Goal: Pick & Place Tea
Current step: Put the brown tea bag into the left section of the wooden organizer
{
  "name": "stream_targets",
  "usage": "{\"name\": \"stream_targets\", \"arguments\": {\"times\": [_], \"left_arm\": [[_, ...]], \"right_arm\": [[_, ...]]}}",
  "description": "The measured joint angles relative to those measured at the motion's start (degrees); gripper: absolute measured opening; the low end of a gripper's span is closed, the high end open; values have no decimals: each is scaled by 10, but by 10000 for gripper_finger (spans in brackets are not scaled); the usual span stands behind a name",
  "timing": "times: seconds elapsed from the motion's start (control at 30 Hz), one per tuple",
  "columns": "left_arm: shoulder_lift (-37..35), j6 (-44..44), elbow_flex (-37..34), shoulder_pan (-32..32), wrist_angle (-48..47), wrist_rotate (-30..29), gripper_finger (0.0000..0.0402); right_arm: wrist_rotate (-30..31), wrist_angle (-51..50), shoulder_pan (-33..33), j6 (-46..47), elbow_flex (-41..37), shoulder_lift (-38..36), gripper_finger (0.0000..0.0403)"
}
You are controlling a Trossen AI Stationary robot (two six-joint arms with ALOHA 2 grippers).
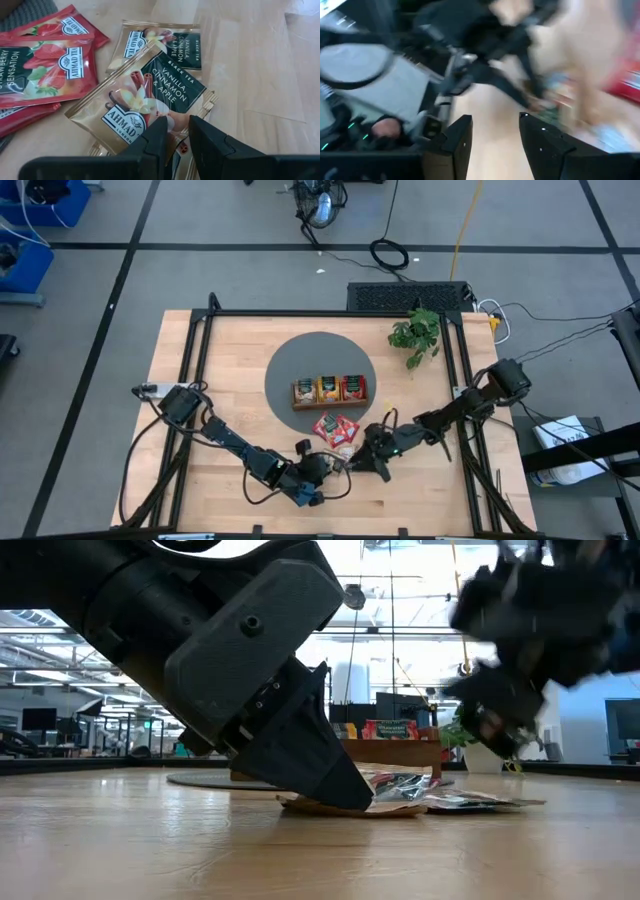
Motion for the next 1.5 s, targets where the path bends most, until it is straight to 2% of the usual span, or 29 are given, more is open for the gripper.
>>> {"name": "stream_targets", "arguments": {"times": [0.13,0.3,0.63,0.87,1.13,1.37,1.5], "left_arm": [[0,-1,0,0,1,-1,88],[0,-2,0,0,3,-2,88],[1,1,0,0,7,-7,88],[1,11,0,0,8,-8,88],[1,16,0,0,13,-12,88],[2,25,0,1,18,-24,88],[2,25,-1,1,18,-24,88]], "right_arm": [[-16,-75,0,-38,61,-2,153],[-14,-210,-3,-14,92,-1,148],[-14,-248,-28,51,83,-1,164],[-13,-303,-43,54,83,-2,160],[-10,-293,-45,39,83,0,158],[-10,-207,-54,36,85,46,156],[-12,-207,-54,31,85,44,155]]}}
